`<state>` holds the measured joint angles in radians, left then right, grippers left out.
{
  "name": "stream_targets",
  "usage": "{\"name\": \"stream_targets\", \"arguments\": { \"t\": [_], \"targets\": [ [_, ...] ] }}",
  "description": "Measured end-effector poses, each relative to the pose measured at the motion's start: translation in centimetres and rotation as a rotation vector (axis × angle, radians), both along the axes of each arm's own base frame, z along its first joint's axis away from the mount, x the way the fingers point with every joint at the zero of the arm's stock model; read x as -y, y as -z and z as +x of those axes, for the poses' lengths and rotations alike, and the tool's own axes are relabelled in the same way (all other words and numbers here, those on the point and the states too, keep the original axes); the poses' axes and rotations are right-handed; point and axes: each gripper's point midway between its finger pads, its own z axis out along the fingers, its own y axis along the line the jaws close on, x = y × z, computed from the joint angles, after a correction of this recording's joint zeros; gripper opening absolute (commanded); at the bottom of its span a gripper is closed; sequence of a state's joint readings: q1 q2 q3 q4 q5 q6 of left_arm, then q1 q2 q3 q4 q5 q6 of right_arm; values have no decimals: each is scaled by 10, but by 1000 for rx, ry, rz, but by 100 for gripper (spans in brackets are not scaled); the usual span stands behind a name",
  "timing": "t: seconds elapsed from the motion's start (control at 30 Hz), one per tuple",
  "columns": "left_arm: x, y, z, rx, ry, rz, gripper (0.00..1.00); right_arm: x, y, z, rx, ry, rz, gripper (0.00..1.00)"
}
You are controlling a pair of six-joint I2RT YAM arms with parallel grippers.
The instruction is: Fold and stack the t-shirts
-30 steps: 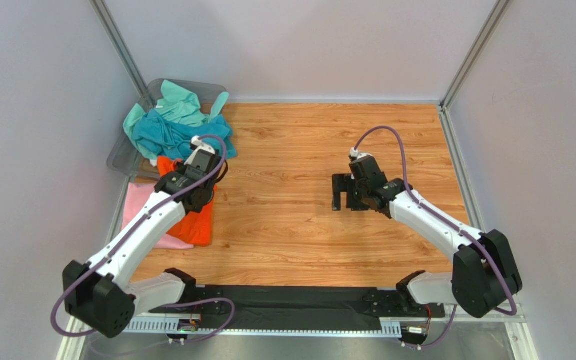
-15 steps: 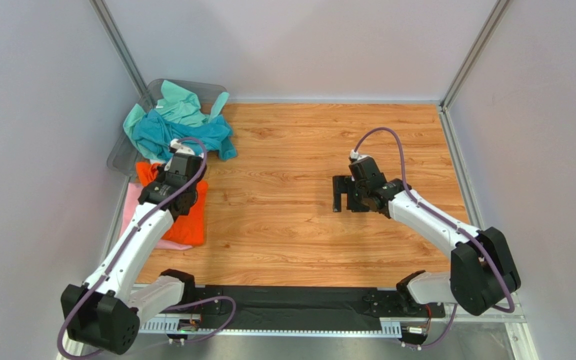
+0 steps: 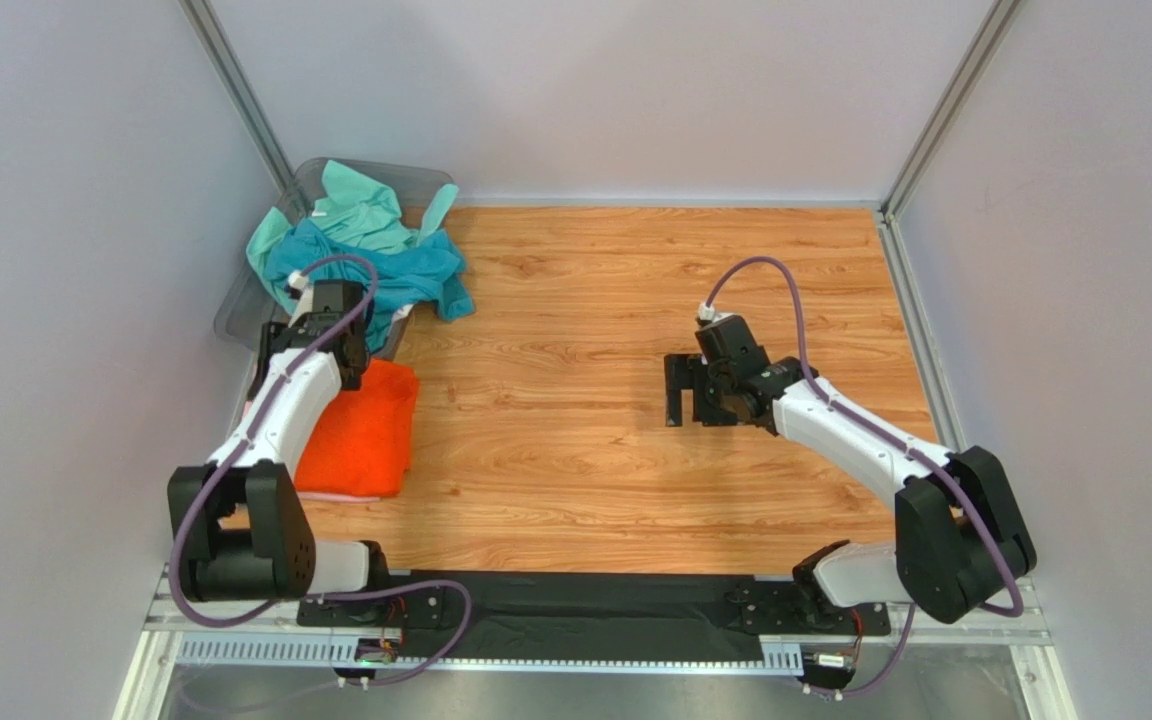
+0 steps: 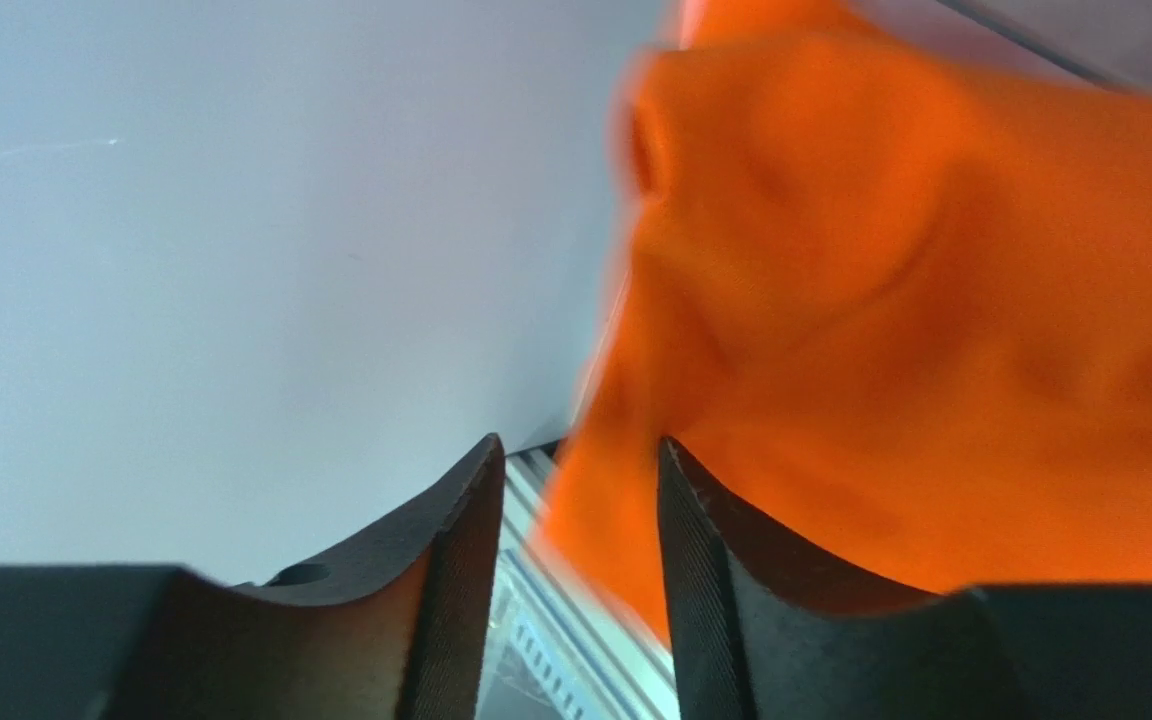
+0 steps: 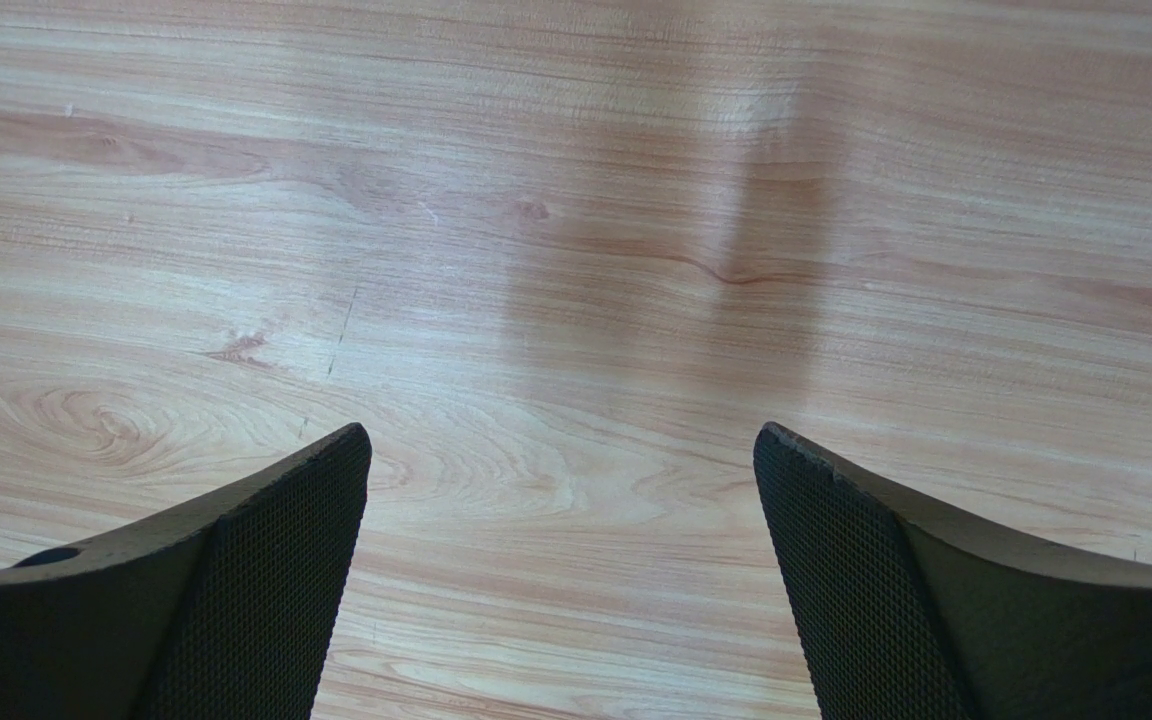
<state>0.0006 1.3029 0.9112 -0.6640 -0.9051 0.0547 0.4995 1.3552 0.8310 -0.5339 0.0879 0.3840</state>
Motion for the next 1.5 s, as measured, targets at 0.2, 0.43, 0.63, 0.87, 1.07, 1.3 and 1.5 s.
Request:
{"name": "stream_targets", "arguments": {
  "t": [0.2,0.43,0.63,0.87,1.07,1.3,1.5],
  "targets": [
    [-30,-15,-8,66,-212,-12,100,1,0,1,0,3,-2,100],
    [-13,-26,-12,176,-211,-148,100,2,0,1,1,2,-3,100],
    [10,-35,-9,304,-173,-308,100,3,4,-1,-5,-1,-7,100],
    [35,-24,2,388,-202,-486,100,2,4,0,-1,-3,0,100],
    [94,-27,21,525,-61,-789,100,0,-1,1,16,-4,12,100],
    [164,-65,8,766,257,-1039,100,3,-40,4,136,23,64,100],
    [205,-55,9,721,364,-1177,100,16,-90,-1,287,96,124,100]
  ]
}}
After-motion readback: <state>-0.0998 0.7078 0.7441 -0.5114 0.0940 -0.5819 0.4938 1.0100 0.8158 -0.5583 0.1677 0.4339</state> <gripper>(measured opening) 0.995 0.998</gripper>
